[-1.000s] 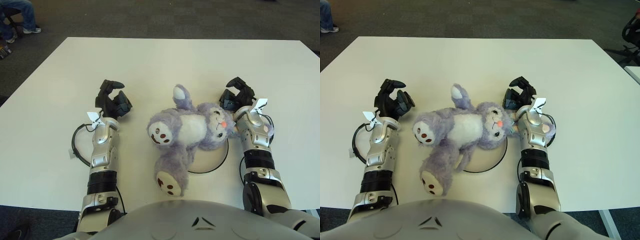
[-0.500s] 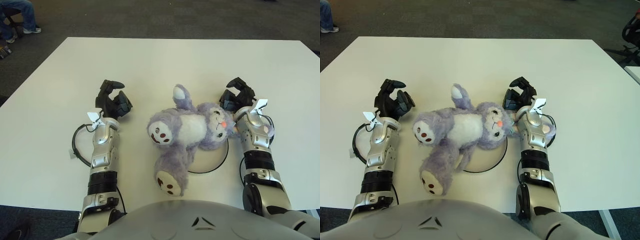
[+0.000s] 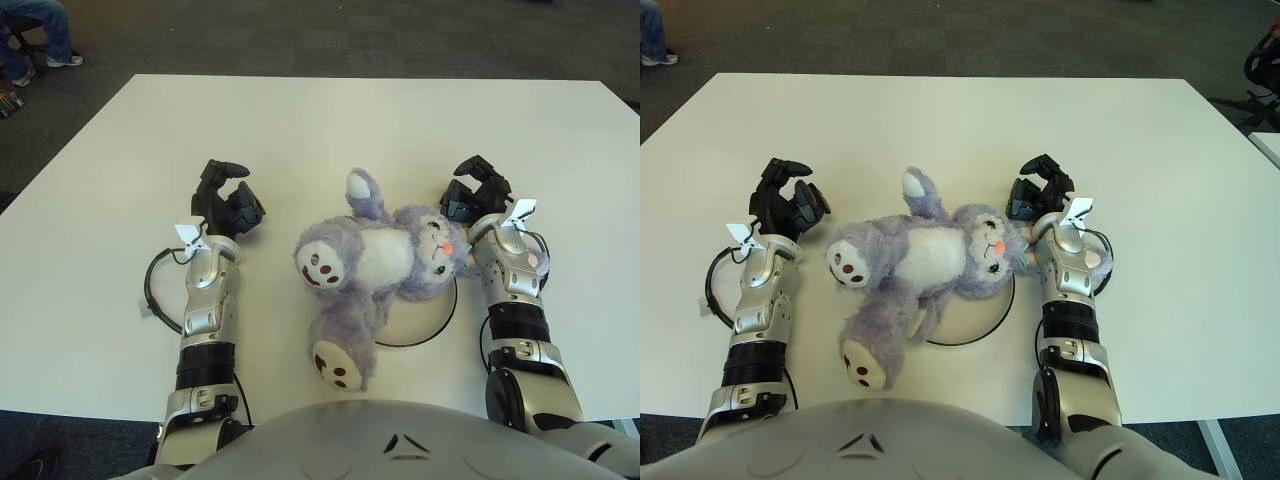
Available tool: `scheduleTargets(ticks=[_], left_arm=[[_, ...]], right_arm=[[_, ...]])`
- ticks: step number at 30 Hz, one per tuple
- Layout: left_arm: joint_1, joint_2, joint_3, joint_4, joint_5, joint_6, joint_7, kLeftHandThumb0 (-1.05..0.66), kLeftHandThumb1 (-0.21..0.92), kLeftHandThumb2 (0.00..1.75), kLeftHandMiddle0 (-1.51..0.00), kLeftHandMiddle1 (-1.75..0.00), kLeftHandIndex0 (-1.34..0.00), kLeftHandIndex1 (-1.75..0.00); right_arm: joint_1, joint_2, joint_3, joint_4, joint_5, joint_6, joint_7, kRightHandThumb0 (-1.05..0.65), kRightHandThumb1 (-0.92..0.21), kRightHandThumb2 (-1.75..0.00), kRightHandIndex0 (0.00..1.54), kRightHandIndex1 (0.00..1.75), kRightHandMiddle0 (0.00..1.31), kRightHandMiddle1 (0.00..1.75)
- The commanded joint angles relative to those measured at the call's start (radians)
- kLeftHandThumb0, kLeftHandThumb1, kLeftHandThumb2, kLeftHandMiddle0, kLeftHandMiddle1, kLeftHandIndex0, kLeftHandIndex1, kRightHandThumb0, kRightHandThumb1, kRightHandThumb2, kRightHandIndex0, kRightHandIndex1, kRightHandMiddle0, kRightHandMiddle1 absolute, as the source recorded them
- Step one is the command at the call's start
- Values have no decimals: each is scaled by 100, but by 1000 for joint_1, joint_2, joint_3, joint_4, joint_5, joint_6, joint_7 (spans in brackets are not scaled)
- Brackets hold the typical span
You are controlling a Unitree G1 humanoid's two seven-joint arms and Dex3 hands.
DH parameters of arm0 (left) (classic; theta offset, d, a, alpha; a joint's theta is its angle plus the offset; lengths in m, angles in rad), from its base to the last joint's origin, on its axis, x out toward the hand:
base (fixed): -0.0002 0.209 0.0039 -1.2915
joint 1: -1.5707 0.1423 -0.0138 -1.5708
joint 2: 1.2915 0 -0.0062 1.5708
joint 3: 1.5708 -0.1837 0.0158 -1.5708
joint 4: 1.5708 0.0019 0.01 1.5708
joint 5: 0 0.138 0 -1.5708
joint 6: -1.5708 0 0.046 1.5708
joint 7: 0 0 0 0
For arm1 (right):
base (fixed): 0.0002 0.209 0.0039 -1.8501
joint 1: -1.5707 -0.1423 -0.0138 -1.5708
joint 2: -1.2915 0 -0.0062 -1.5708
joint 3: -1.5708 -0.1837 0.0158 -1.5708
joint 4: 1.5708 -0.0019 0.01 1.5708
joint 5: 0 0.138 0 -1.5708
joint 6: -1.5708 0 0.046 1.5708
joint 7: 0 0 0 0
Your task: Put the doll into the plate.
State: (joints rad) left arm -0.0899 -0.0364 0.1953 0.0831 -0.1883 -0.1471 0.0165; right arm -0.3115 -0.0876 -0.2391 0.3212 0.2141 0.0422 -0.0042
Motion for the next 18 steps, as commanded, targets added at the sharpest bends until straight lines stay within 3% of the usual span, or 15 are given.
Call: scheduleTargets(ticks=[1,18], left_arm=[[12,-4,1,3,-4,0,3,-44,45,115,-111,-175,-50,-175],[14,-2,-1,-1,2,6,6,-44,45,115,-111,-175,-51,-175]], right_arm=[[15,6,0,-5,-2,20,-8,-1,5,-174,88,175,66,175],[18,5,1,-17,-3,31,-13,-1,5,-174,88,175,67,175]])
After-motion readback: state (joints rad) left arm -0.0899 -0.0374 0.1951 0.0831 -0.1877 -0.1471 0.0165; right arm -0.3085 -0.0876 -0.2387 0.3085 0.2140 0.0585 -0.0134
